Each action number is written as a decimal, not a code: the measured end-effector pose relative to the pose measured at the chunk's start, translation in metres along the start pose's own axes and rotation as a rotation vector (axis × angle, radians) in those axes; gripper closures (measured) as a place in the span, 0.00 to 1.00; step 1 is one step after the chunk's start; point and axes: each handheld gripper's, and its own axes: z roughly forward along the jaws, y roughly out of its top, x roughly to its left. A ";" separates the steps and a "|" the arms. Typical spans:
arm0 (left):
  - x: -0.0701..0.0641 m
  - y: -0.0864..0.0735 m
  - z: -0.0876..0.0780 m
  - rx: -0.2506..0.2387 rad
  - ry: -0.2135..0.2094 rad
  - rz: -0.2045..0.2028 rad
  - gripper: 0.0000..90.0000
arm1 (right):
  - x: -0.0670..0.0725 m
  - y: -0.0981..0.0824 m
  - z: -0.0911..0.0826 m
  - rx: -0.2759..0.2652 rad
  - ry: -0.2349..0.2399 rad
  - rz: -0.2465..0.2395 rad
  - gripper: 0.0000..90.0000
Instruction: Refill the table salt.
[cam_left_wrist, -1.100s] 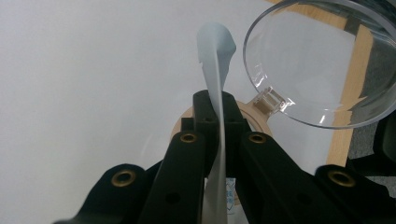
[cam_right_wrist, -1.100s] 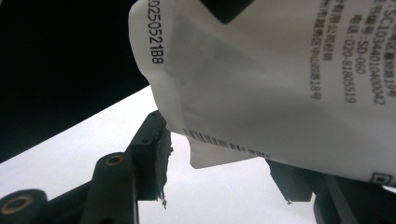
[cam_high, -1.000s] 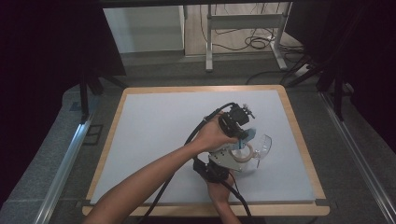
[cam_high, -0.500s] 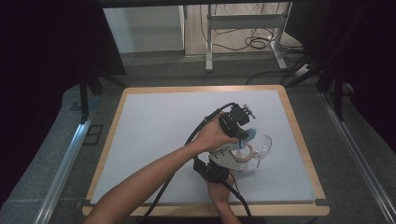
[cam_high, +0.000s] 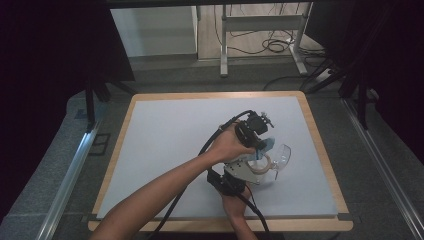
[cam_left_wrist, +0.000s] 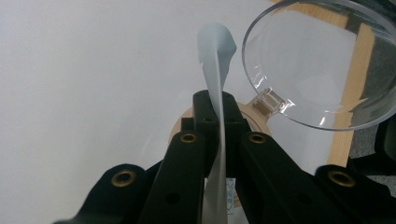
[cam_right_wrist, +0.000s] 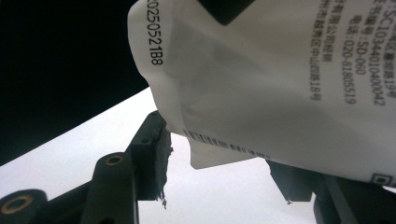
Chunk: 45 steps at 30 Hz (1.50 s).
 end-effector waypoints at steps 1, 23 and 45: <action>0.000 0.000 0.000 0.000 0.000 0.000 1.00 | 0.000 0.000 0.000 -0.001 -0.001 0.000 0.50; -0.001 0.000 0.000 -0.003 0.001 0.003 1.00 | 0.000 0.000 0.000 -0.007 -0.002 0.005 0.50; -0.001 0.001 -0.002 -0.008 -0.002 0.002 1.00 | -0.001 0.001 0.000 -0.009 -0.002 -0.003 0.50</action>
